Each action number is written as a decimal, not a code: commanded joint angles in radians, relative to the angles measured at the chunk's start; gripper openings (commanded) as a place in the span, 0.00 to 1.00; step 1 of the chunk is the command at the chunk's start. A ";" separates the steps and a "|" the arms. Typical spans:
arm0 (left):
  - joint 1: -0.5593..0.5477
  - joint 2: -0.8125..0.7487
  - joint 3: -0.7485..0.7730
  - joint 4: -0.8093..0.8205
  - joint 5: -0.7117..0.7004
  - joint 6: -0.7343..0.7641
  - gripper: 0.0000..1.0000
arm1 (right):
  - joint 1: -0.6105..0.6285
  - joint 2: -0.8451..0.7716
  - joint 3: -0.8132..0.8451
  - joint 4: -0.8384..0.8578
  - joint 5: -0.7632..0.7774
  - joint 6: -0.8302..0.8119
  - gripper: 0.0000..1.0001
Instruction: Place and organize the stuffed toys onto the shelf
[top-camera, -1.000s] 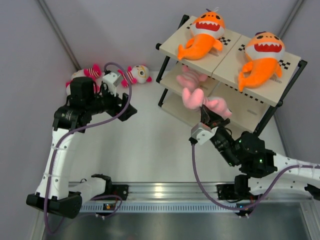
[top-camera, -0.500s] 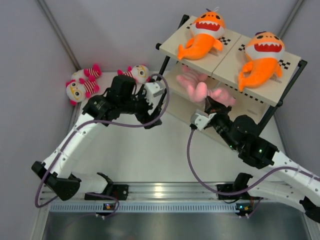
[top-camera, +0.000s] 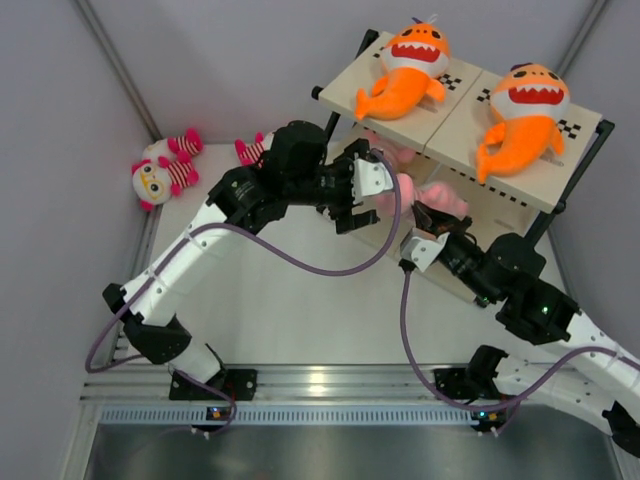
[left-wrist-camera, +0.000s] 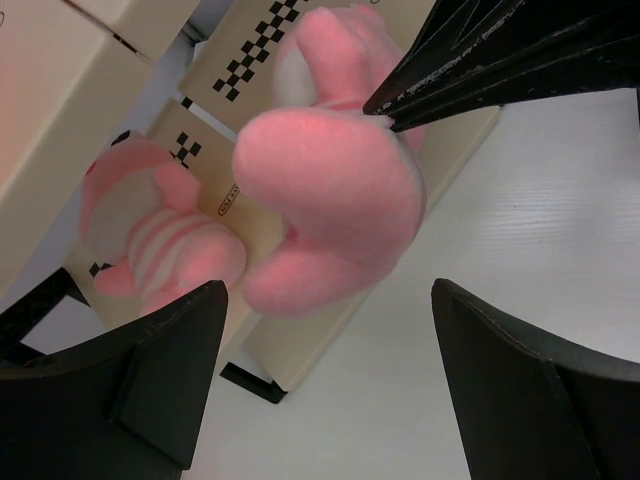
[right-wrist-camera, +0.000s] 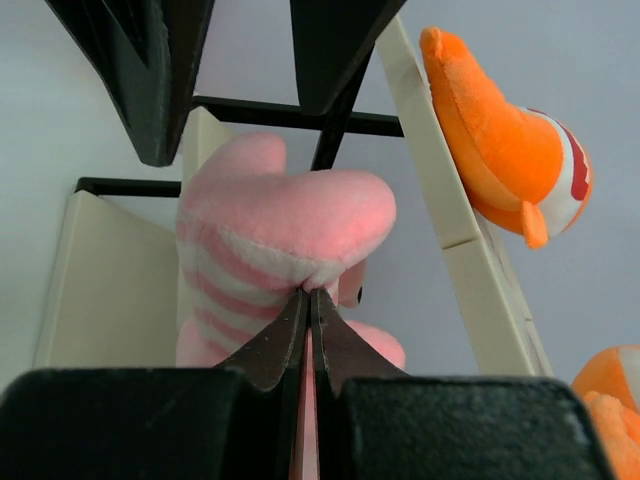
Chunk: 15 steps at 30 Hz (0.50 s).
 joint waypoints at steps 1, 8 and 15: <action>-0.006 0.030 0.058 0.035 0.054 0.072 0.89 | -0.015 -0.018 0.060 0.024 -0.051 0.029 0.00; -0.017 0.084 0.090 0.034 0.156 0.054 0.89 | -0.015 -0.020 0.051 0.024 -0.052 0.034 0.00; -0.092 0.127 0.078 0.034 0.054 0.075 0.53 | -0.014 -0.027 0.048 0.036 -0.062 0.051 0.00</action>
